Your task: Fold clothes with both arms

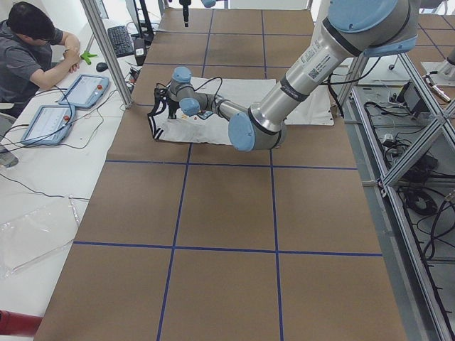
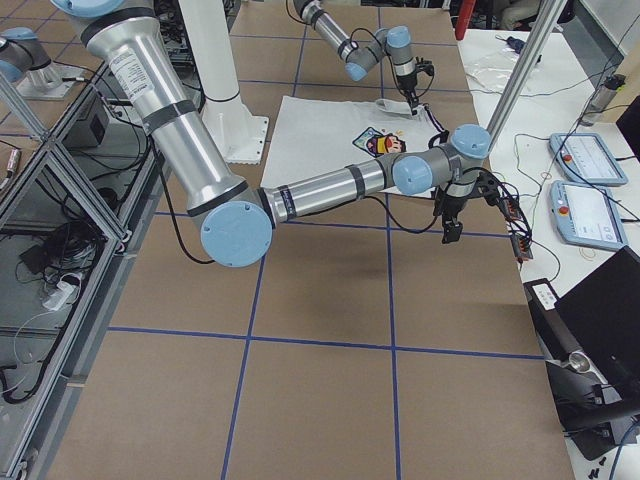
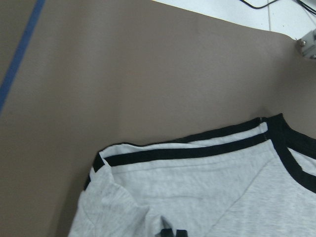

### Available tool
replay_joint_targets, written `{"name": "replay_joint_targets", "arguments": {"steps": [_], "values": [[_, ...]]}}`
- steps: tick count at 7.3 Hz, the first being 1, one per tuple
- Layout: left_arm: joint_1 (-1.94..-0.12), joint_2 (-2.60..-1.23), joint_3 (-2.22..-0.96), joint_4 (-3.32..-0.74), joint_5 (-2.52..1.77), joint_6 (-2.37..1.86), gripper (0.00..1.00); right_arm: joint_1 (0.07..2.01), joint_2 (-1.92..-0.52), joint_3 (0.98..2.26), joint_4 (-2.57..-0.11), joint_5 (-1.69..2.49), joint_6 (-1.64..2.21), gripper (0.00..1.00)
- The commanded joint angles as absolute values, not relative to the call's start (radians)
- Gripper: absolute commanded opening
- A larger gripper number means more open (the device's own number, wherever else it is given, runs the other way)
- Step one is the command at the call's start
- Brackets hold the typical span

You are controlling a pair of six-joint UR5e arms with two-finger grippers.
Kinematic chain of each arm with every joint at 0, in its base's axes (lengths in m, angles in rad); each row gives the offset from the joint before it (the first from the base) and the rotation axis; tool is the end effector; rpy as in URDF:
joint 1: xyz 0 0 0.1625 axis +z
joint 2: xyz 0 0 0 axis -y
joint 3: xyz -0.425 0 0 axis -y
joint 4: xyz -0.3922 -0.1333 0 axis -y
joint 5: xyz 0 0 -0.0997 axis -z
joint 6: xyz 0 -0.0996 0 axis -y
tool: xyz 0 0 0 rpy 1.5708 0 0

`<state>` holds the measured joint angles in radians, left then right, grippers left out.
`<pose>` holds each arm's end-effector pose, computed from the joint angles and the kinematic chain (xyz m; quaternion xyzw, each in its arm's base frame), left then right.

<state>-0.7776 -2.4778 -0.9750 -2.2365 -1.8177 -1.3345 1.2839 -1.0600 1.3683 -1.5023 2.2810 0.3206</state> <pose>0.5250 -0.6697 0.2757 0.1310 0.4599 -0.1786 0.8599 -0.1331 -0.6926 0.4478 0.0654 -0.3784 -0.0496 0.9220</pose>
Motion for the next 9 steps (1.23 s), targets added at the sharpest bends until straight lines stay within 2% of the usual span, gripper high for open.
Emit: {"name": "replay_joint_targets", "arguments": {"steps": [1,4,7,9], "values": [[-0.769,-2.511,-0.934,-2.237,-1.796,-1.292,0.99,1.282,-1.06,1.367,-1.5,2.281,0.321,1.0],[-0.773,-2.482,-1.047,-2.133,-1.871,-1.179,1.0,1.281,-1.058,1.364,-1.5,2.279,0.321,1.0],[-0.773,-2.222,-1.418,-2.046,-1.94,-1.075,1.0,1.228,-1.093,1.428,-1.404,2.28,0.549,1.0],[-0.767,-2.064,-1.648,-2.049,-2.037,-1.075,1.0,1.149,-1.252,1.643,-1.275,2.273,0.83,1.0]]}}
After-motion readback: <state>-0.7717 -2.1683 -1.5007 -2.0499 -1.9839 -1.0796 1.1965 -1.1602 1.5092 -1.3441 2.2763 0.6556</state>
